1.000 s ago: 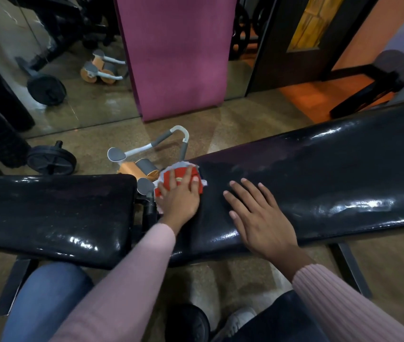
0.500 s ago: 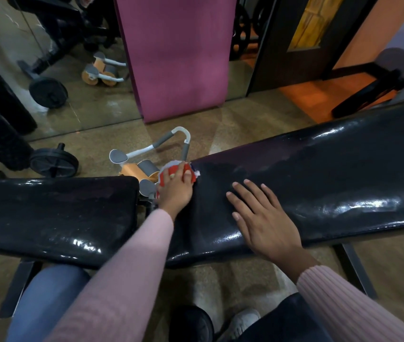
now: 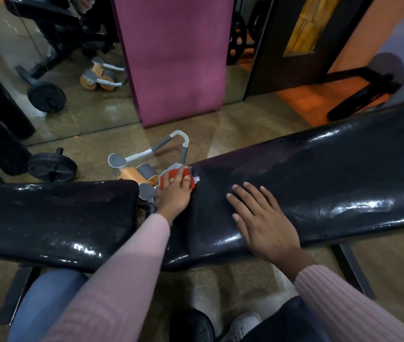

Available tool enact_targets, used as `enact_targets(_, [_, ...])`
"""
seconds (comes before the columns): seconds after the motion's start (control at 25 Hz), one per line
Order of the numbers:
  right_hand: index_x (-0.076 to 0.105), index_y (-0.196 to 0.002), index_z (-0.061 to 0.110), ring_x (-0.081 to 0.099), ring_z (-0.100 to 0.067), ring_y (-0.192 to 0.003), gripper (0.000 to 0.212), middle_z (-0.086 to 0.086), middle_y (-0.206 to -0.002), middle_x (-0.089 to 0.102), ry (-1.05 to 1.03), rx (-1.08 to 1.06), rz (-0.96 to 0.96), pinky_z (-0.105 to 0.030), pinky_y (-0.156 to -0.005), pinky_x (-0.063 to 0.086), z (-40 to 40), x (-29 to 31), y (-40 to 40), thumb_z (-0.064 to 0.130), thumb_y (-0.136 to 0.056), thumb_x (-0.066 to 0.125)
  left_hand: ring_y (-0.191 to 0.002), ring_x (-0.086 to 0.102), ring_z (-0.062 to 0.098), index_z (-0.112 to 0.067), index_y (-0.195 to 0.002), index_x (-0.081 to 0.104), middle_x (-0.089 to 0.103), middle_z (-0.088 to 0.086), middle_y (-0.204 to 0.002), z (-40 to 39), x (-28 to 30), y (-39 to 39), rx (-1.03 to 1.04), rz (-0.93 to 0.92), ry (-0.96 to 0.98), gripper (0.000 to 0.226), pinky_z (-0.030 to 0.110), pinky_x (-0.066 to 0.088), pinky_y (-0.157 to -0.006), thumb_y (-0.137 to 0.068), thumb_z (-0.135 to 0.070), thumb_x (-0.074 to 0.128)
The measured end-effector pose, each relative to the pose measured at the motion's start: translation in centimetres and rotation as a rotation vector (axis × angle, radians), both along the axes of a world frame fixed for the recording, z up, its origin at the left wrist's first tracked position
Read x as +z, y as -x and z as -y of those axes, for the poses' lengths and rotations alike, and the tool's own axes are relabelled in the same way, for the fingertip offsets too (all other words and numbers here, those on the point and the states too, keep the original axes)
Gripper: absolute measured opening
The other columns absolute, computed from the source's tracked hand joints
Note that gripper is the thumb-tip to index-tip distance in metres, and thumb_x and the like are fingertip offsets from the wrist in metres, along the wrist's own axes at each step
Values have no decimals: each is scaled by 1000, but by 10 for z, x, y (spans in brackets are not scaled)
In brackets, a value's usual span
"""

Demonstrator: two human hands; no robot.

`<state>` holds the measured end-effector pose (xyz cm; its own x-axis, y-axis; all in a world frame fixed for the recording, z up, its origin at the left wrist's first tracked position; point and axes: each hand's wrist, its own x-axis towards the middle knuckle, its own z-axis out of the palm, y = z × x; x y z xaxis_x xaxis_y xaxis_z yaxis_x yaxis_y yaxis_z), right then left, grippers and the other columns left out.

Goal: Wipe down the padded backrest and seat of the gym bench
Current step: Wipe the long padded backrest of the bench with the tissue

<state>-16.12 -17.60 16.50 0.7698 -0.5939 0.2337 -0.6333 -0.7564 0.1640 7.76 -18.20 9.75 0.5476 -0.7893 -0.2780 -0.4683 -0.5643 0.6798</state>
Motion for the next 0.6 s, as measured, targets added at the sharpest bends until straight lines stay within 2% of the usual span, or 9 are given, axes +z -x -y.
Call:
enact_targets(0.08, [48, -142, 15, 34, -25, -143, 50, -6, -149, 45, -2, 8, 2, -47, -115, 27, 2, 2, 0, 35, -102, 26, -144, 6, 36, -54, -144, 15, 1, -4, -160, -34, -1, 18, 53, -6, -28, 46, 54, 12, -114, -98, -55, 20])
enact_targets(0.16, [48, -142, 14, 34, -25, -143, 51, -7, -149, 45, -7, 18, -1, -47, -115, 26, 5, 3, 2, 35, -103, 25, -145, -8, 33, -56, -144, 9, -6, -11, -159, -73, 14, 69, -60, 134, -27, 46, 59, 4, -111, -98, -54, 19])
enact_targets(0.2, [47, -142, 14, 34, -24, -143, 51, -7, -150, 45, -9, 15, 0, -46, -115, 26, 4, 2, 2, 35, -103, 23, -144, -14, 32, -58, -143, 5, -9, -14, -158, -88, 20, 94, -153, 203, 33, 47, 61, -1, -110, -98, -54, 18])
enact_targets(0.28, [46, -143, 14, 33, -23, -143, 52, -6, -150, 45, -25, 4, 0, -46, -116, 25, 1, 5, 0, 36, -103, 21, -143, -19, 32, -60, -141, 3, -11, -15, -158, -87, 24, 99, -251, 257, 94, 46, 63, -4, -108, -98, -55, 17])
enact_targets(0.36, [46, -143, 16, 34, -23, -143, 52, -5, -149, 45, -44, -5, -3, -46, -116, 24, 0, 8, -1, 35, -102, 22, -145, -13, 31, -60, -141, 7, -5, -14, -159, -63, 6, 61, -211, 161, 98, 45, 63, 0, -110, -97, -57, 16])
enact_targets(0.48, [46, -143, 18, 33, -23, -143, 50, -3, -149, 45, -54, -7, -14, -48, -116, 22, -4, 11, -1, 36, -101, 26, -146, -5, 29, -50, -146, 10, 0, -3, -161, -70, -19, 24, -24, 22, -1, 49, 58, 7, -113, -98, -52, 14])
enact_targets(0.56, [47, -142, 18, 34, -24, -142, 49, -3, -149, 45, -87, -13, 81, -49, -116, 23, -14, 15, -8, 36, -100, 32, -146, -9, 30, -48, -148, 6, -10, -2, -160, -100, -10, 59, -24, 91, -17, 49, 57, 5, -114, -100, -48, 17])
enact_targets(0.6, [48, -142, 17, 34, -23, -141, 48, -3, -148, 46, -118, 7, 148, -49, -117, 23, -21, 18, -17, 34, -99, 35, -144, -15, 30, -48, -147, 0, -19, -6, -155, -112, 1, 81, -77, 139, -11, 51, 58, 1, -113, -100, -47, 19])
